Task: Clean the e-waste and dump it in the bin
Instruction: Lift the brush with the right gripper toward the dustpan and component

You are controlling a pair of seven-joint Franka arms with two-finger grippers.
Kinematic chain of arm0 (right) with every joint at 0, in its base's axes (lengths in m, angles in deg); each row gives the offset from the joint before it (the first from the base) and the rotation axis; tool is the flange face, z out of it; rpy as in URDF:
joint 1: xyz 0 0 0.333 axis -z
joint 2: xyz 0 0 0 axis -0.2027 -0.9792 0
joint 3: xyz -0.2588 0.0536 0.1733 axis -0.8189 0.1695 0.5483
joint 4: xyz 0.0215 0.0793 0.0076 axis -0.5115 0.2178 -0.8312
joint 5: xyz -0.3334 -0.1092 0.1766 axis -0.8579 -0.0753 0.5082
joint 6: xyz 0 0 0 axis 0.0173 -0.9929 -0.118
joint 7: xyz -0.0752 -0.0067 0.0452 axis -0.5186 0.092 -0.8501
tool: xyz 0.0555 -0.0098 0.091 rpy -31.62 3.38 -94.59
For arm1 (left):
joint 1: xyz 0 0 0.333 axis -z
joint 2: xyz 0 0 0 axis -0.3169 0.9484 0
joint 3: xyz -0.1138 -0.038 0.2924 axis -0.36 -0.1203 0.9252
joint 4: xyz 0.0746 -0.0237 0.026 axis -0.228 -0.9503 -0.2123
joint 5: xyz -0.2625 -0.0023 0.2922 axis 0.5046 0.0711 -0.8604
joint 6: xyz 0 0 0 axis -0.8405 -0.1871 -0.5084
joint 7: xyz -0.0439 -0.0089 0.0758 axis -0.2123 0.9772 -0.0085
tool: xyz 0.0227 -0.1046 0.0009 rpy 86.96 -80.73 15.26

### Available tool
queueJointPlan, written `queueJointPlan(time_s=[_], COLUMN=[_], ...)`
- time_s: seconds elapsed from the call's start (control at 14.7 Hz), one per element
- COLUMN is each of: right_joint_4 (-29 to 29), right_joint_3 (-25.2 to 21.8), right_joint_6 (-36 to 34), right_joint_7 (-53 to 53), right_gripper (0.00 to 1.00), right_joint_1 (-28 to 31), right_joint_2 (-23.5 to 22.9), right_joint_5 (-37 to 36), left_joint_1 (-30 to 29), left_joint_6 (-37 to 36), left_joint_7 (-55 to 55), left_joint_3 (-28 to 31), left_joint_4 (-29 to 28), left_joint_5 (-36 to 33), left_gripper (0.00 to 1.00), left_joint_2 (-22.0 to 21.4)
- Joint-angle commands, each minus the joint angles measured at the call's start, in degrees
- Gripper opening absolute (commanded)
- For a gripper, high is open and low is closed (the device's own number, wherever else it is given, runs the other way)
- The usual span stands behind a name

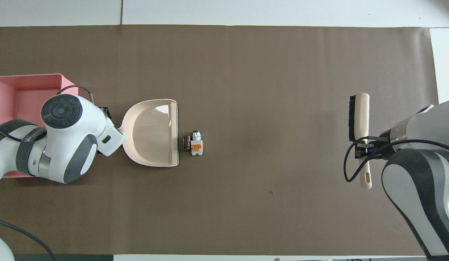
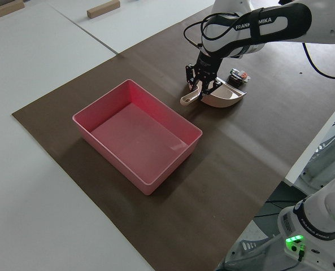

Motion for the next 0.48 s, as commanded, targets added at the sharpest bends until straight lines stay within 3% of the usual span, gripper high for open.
queueJointPlan(time_s=[0.0,0.14,0.41], right_joint_4=[-4.0,-4.0,-3.9], right_joint_3=[0.0,0.0,0.0], right_joint_6=[-2.0,-0.5,6.1], right_joint_7=[-5.9,-6.7,-11.3], right_gripper=[0.0,0.0,0.0], right_joint_1=[-5.3,-8.4,-16.0], right_joint_2=[-1.7,-2.0,-7.1], right_joint_5=[-0.5,-0.5,-0.4], left_joint_1=[0.1,0.2,2.7], left_joint_6=[-10.5,-15.3,-15.0], left_joint_7=[0.8,0.7,1.0], left_joint_3=[0.3,0.2,0.2], left_joint_4=[7.1,10.6,10.0], left_joint_5=[-1.1,-6.3,-12.3], left_gripper=[0.0,0.0,0.0], left_joint_2=[-0.5,-0.2,0.7])
